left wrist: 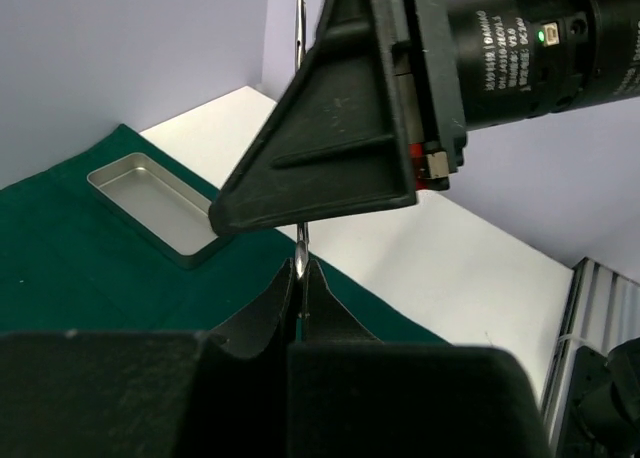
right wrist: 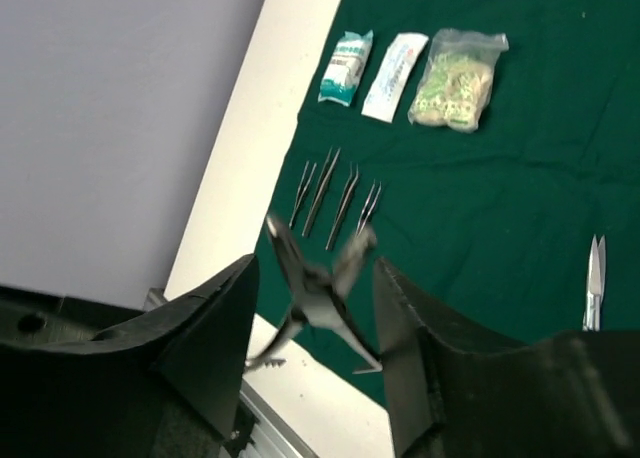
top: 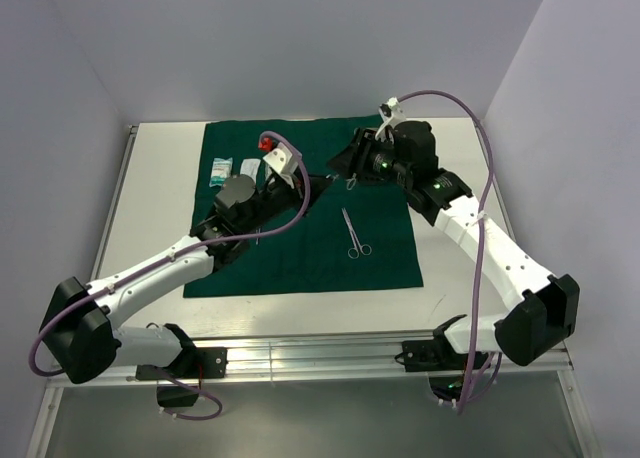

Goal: Open and lay out the surgical kit

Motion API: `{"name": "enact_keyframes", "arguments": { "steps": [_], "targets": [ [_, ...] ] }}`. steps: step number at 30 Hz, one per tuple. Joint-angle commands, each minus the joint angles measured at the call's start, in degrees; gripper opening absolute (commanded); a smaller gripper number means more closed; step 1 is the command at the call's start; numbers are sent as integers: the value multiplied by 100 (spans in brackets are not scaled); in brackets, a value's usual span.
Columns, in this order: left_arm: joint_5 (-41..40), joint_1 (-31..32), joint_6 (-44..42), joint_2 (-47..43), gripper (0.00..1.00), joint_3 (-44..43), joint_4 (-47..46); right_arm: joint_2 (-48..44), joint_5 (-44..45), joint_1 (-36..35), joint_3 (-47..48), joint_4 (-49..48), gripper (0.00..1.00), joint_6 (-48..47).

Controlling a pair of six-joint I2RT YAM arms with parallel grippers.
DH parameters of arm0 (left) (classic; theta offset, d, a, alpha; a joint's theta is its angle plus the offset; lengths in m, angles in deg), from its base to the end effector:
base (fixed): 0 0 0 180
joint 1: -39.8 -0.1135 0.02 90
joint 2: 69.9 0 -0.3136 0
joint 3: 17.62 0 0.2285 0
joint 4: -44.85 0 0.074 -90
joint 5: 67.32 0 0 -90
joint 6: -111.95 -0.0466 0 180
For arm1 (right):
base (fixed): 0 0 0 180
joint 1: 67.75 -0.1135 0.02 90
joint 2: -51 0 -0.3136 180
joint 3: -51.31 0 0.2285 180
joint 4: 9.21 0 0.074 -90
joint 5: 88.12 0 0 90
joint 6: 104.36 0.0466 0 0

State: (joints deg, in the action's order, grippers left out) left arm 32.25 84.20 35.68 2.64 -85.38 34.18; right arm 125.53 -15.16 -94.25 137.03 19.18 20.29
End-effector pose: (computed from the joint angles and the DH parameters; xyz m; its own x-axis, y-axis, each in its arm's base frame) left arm 0.1896 -0.1965 0.4059 -0.1206 -0.2095 -0.9703 0.8024 0.5550 -0.2195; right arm 0.2389 0.1344 0.4250 -0.6027 0.3069 -0.7366 -0.4066 0.6762 0.6144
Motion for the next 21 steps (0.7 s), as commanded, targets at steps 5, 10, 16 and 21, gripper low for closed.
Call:
{"name": "enact_keyframes", "arguments": {
  "steps": [5,10,16,21],
  "targets": [
    [-560,192,-424,129,0,-372,84,71,-45,-39,368,10,41,437],
    [-701,244,-495,209,0,-433,207,71,-45,-39,350,19,21,569],
    [-728,288,-504,226,0,-424,216,80,-45,-39,315,10,0,586],
    [-728,297,-521,226,0,-380,225,63,-229,-13,245,-130,0,621]
  ]
}}
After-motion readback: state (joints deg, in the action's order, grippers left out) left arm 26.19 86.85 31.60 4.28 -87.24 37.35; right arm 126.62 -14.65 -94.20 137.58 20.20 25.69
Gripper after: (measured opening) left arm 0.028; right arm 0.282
